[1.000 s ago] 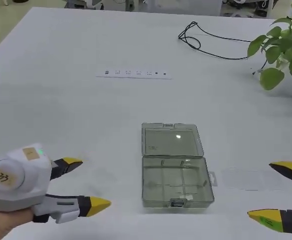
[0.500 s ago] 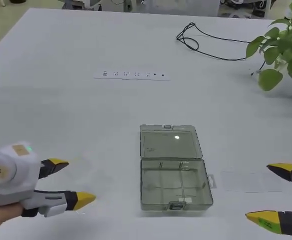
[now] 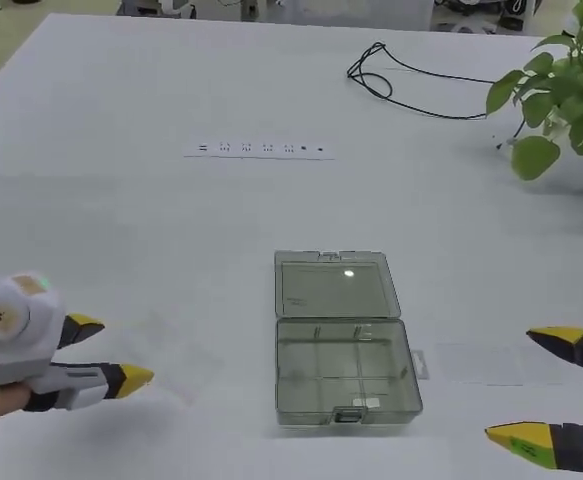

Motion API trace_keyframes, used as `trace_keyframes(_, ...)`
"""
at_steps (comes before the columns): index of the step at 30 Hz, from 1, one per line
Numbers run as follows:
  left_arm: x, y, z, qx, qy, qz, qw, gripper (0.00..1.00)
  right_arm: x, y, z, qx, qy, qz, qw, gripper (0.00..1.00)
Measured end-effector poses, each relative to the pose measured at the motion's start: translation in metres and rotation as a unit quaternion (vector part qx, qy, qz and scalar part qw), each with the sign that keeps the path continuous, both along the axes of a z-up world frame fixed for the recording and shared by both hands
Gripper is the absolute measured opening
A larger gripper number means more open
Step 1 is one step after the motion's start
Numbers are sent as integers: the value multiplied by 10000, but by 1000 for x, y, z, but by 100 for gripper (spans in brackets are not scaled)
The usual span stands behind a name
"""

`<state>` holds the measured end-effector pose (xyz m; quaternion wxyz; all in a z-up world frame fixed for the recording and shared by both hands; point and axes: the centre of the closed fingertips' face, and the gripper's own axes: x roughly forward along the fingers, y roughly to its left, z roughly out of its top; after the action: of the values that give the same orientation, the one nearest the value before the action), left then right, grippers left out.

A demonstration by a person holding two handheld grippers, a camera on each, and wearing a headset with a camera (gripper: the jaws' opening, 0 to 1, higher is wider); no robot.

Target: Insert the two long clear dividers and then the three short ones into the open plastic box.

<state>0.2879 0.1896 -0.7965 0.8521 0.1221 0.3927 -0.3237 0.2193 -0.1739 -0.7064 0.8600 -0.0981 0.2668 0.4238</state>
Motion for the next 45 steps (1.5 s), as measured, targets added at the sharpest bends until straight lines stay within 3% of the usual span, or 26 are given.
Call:
trace_keyframes(9,4,15,-20,372,359,112,9986,48,0,1,-2,17,30,-29,10000,77)
trace_keyframes(19,5,18,-41,658,665,124,9955,43,0,0,-3,38,47,-63,10000,77)
trace_keyframes(27,1,19,-48,983,779,-35,9921,39,-1,-1,-4,49,44,-99,9999,77)
trace_keyframes(29,3,17,-46,926,761,0,9928,39,-1,-2,-4,54,43,-108,9999,77)
trace_keyframes(45,4,20,-46,1100,953,-79,9893,35,-2,-1,-5,56,43,-108,9999,77)
